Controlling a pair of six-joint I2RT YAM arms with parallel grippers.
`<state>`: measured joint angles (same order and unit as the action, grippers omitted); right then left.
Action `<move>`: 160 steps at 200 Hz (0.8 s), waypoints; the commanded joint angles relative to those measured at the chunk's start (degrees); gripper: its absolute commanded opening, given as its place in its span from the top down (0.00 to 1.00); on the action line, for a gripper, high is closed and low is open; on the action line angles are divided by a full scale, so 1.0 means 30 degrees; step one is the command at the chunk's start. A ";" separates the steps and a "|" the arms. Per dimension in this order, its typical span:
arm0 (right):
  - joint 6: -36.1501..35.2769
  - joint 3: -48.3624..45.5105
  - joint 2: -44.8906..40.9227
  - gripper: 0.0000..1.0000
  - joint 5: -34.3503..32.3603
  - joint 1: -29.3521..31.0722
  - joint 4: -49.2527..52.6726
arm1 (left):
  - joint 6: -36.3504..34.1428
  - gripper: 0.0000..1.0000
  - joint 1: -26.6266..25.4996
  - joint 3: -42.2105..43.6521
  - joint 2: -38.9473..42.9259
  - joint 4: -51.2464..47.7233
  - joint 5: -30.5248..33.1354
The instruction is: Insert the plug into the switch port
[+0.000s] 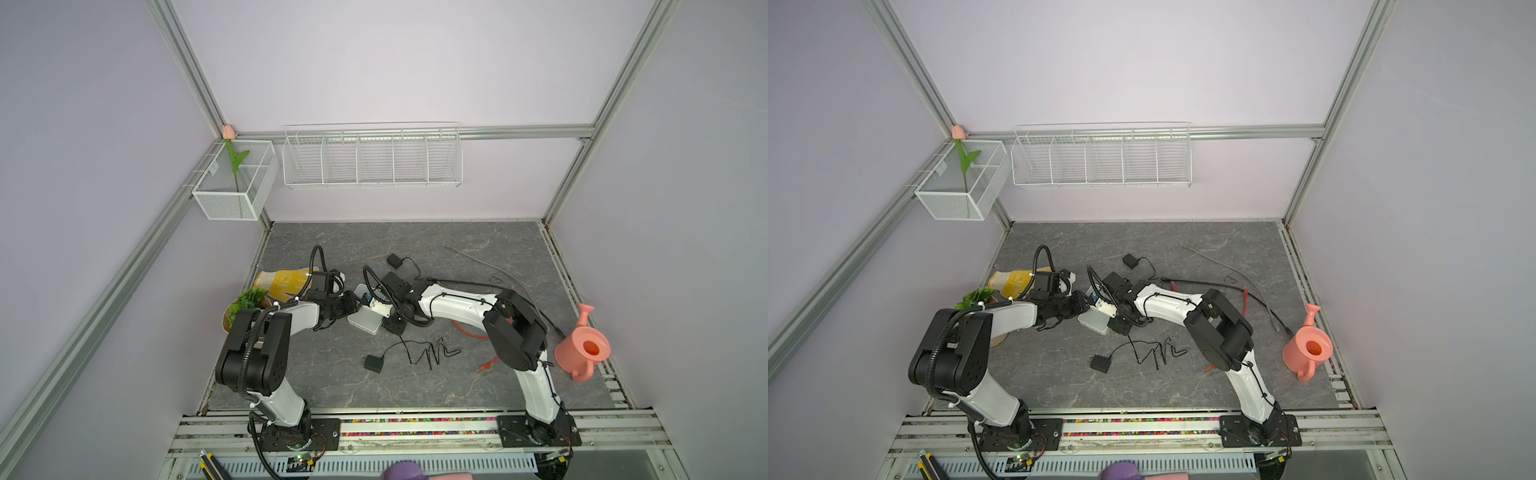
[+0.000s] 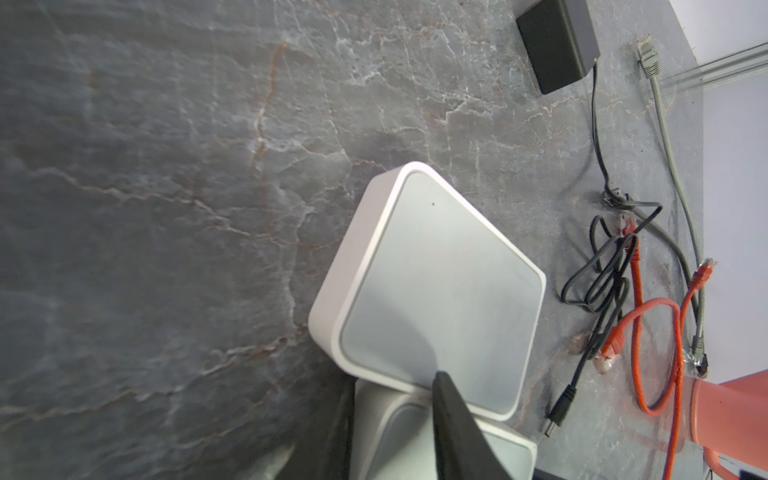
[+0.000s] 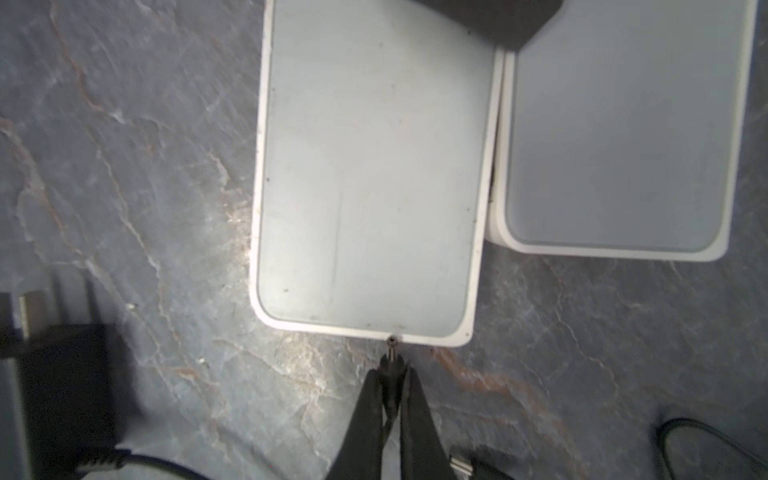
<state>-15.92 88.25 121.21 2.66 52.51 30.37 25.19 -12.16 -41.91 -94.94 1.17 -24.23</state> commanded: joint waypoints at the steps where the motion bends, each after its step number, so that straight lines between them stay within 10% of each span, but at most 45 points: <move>1: -0.0374 0.0378 0.0670 0.94 0.0404 0.0148 0.0756 | -0.0336 0.67 -0.0106 -0.0356 -0.0167 -0.0067 -0.0156; 160: -0.0240 0.1810 0.1438 0.93 0.0431 0.0323 0.2474 | -0.0718 0.68 -0.0135 -0.0231 0.0385 -0.0390 0.0223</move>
<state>-15.90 92.05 123.70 2.85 53.12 35.59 24.71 -12.29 -41.91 -94.87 1.15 -24.18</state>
